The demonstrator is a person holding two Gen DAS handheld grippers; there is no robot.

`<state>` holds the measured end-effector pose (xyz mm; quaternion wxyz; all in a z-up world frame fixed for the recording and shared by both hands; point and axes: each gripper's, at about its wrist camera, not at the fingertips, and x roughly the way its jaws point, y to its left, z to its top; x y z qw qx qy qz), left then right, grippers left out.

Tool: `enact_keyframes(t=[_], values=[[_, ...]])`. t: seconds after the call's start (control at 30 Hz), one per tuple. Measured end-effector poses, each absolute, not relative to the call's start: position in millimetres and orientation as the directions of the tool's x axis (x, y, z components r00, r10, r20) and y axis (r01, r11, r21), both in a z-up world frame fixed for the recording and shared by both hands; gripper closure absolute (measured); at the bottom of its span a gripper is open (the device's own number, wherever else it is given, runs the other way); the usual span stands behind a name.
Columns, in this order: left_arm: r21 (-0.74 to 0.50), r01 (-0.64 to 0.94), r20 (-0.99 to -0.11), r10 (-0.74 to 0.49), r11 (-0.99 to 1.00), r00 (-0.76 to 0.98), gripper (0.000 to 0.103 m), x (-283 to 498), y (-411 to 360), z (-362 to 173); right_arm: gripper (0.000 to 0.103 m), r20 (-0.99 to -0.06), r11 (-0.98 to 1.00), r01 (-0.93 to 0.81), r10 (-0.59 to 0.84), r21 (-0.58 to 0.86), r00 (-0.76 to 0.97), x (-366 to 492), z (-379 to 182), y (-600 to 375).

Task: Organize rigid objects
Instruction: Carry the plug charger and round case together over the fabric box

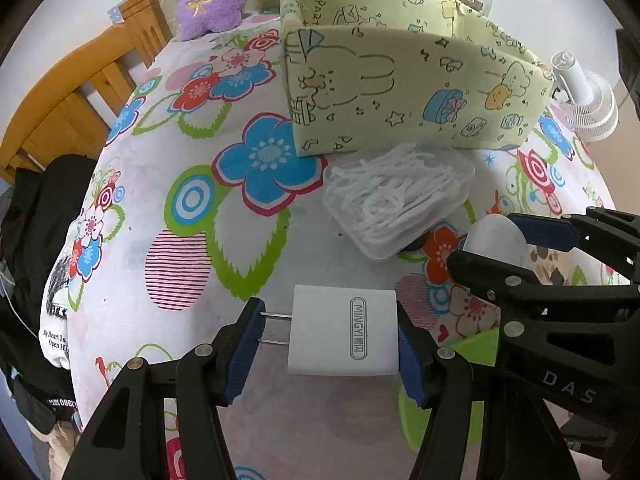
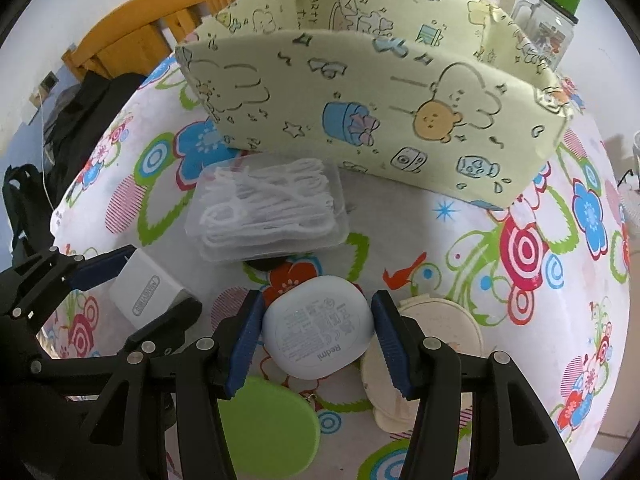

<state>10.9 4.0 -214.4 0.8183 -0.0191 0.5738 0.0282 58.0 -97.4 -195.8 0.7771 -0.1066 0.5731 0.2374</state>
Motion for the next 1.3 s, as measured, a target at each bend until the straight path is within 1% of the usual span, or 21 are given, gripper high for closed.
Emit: enact_keyframes(t=[0.7, 1.0, 1.3], values=[[-0.001, -0.112, -0.936, 0.039, 0.994, 0.349, 0.04, 19.3, -22.5, -182.3, 0.045, -0.932, 0.888, -0.447, 0.245, 0.106, 0.266, 63.4, -156.9, -138.2], [0.018, -0.114, -0.924, 0.06, 0.993, 0.378, 0.04, 21.8, -39.7, -158.6, 0.045, -0.918, 0.894, -0.434, 0.26, 0.112, 0.3, 59.8, -134.1, -156.8], [0.022, -0.085, -0.908, 0.055, 0.996, 0.416, 0.04, 25.6, -56.5, -129.4, 0.045, -0.897, 0.91, -0.398, 0.271, 0.121, 0.349, 58.9, -105.0, -178.0]])
